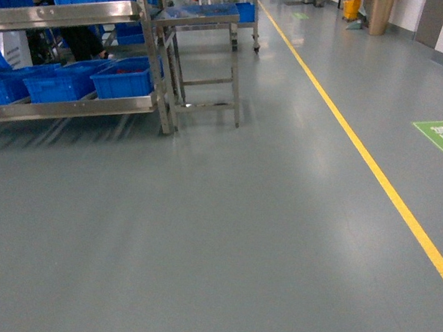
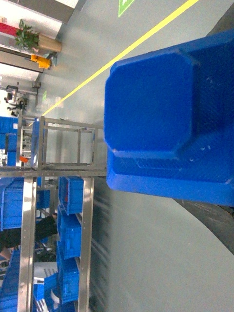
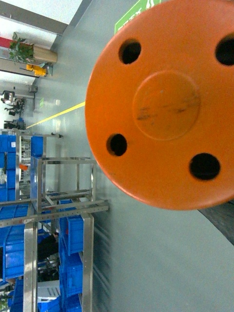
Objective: Sort blue parts and orange caps into right shelf containers
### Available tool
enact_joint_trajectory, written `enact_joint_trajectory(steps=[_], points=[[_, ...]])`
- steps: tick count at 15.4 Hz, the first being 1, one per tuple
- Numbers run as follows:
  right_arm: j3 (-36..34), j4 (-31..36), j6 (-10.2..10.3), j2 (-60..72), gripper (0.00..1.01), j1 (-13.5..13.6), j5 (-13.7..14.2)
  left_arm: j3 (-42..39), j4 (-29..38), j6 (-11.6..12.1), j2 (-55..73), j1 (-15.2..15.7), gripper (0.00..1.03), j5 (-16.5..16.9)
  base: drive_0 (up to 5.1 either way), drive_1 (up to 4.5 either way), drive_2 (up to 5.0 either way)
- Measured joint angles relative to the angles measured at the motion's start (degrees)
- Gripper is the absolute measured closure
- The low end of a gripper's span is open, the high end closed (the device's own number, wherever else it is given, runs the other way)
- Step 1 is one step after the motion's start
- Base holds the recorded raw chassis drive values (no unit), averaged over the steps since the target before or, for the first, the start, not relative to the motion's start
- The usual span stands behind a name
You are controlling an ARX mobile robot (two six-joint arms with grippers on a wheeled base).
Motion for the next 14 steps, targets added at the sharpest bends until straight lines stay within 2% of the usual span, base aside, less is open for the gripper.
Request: enact_joint_trajectory(steps=[14], points=[[0.0,0.1,0.0,0.0,0.55,0.0,0.0,0.0,0.1,0.0,0.0,0.0,0.61,-0.1,0.0,4.28,-4.3]])
